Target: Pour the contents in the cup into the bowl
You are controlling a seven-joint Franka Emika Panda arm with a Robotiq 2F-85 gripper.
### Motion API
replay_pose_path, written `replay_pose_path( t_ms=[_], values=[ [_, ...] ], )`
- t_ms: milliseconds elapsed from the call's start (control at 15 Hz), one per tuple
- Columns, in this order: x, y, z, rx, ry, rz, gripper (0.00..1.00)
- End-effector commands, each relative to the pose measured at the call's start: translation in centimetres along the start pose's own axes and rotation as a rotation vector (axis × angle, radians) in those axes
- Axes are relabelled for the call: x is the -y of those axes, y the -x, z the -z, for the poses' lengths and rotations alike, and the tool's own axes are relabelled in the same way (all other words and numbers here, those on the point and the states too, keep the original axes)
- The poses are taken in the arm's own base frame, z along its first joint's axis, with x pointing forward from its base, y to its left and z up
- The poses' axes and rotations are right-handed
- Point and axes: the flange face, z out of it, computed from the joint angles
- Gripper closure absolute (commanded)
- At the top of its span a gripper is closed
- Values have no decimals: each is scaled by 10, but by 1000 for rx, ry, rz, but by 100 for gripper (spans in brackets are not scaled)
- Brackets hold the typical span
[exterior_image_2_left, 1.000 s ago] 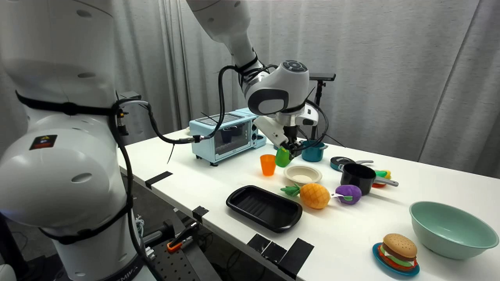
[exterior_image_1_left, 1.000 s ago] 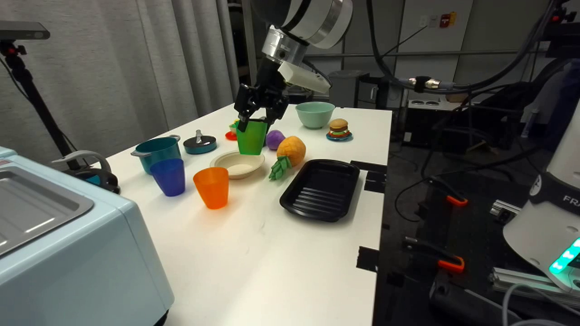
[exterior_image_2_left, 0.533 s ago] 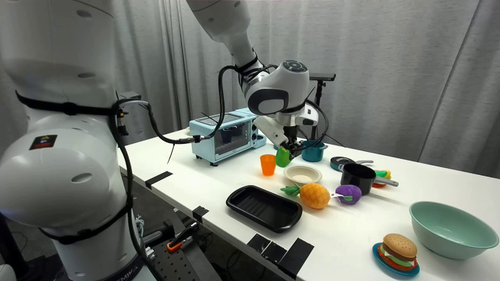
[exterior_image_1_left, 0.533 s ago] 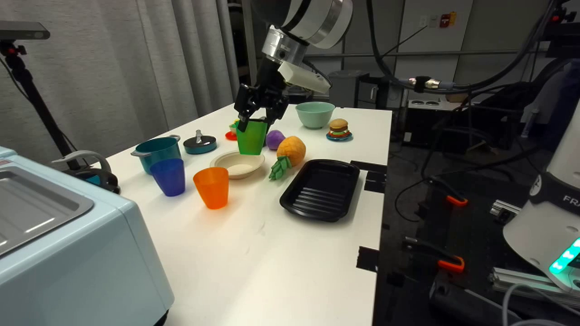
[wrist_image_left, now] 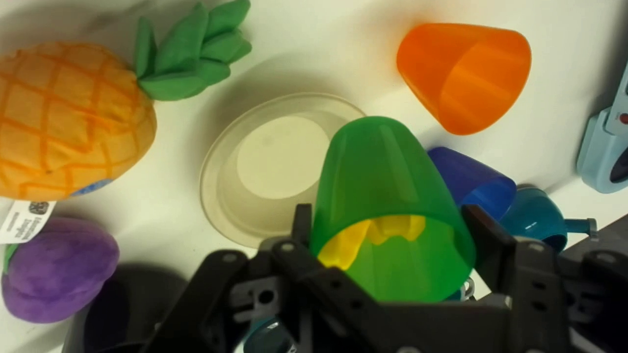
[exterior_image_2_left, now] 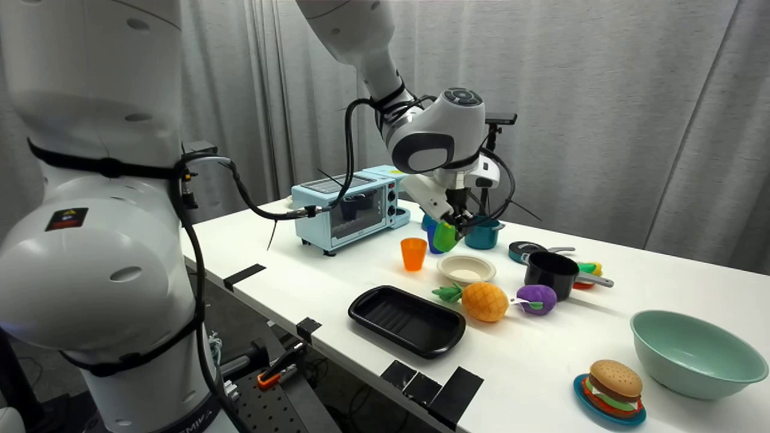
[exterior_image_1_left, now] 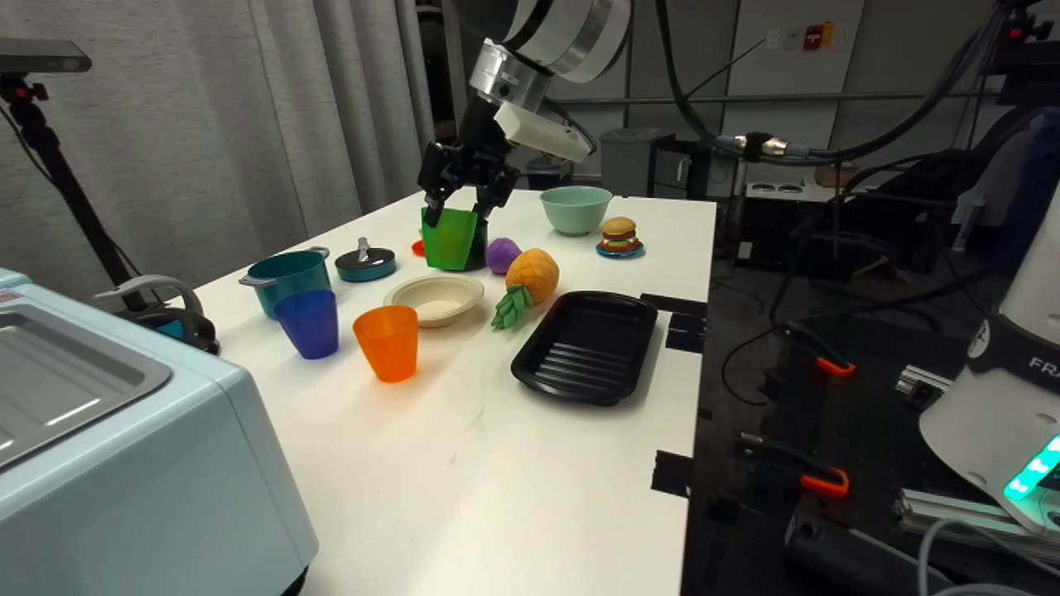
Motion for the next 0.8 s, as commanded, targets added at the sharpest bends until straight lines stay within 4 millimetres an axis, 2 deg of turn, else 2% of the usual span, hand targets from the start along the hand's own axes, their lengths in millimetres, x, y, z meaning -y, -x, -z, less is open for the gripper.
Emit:
replay_pose_path(
  t_ms=[0,400,733],
  values=[
    [1,-29,-6,-8,-18,-33,50],
    [6,-56,-23,5,-59,-122,50],
    [11,-52,-35,114,-119,-232,50]
  ],
)
